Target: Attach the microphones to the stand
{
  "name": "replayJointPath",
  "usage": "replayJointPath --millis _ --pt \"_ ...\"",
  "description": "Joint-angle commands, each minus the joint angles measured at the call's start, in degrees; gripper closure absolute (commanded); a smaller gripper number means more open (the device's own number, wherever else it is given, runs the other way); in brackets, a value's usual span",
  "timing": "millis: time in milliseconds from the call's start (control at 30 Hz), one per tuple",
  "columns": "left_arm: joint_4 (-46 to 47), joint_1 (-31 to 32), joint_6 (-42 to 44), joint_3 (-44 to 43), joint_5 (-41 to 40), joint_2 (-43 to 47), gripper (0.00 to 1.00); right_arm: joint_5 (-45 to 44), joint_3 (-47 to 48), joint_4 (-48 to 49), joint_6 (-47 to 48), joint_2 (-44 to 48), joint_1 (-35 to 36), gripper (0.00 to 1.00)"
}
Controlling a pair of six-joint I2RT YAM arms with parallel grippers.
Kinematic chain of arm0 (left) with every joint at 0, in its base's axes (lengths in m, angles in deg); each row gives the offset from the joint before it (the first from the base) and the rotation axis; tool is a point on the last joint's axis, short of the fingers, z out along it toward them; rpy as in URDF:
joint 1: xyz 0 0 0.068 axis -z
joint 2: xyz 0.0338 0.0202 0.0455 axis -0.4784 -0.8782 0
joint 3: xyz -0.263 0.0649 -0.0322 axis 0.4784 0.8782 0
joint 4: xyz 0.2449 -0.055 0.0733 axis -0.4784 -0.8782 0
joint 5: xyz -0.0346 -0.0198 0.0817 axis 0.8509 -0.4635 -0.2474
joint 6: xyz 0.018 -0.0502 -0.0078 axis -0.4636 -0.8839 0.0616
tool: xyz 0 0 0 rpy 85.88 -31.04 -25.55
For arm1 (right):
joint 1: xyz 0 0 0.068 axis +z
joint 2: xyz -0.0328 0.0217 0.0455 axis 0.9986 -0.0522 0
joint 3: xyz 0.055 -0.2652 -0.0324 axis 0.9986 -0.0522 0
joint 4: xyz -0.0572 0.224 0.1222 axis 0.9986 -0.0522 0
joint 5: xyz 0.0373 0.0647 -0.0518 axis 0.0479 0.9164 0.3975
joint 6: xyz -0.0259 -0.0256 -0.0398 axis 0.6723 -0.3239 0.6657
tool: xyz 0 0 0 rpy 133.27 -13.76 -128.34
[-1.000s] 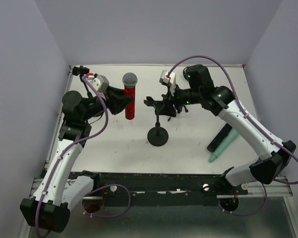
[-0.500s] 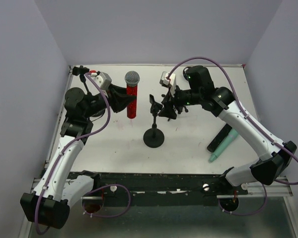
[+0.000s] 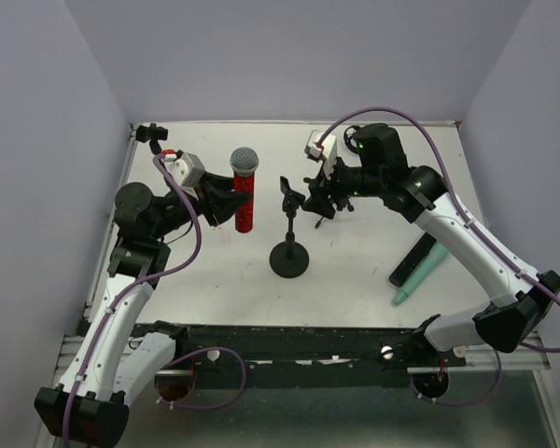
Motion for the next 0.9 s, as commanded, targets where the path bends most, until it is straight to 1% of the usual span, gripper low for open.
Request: replayJointPath --millis 0,167,400,667,700,800,867 --pt "-0.6 0.3 1.6 1.1 -1.4 3.5 1.00 -4.9 3.2 0.4 1.8 -0.8 -0.5 0.36" --pt "-1.8 0.3 1.9 1.9 -1.8 5.2 1.00 -6.7 4.1 0.5 3.1 -0.7 -2.1 0.38" --pt "-2.5 0.2 1.8 2.6 -2.1 6.6 1.00 -8.3 3.8 1.8 3.8 -1.4 -3.7 0.38" --pt "-3.5 0.3 2.0 2.8 -2.2 8.1 1.00 -5.6 5.3 1.8 3.2 -1.9 -6.2 0.32" --pt "-3.9 0.3 2.1 2.9 -2.2 8.6 1.00 -4.8 5.7 1.1 3.4 -1.4 -6.6 0.28" --pt "-4.8 0.3 2.8 3.0 -2.5 9.4 1.00 -0.4 5.4 -1.9 6.0 1.2 -7.1 0.11" --pt "-5.6 0.3 3.3 3.1 -2.9 10.1 1.00 3.0 4.8 -4.3 8.0 3.6 -7.2 0.03"
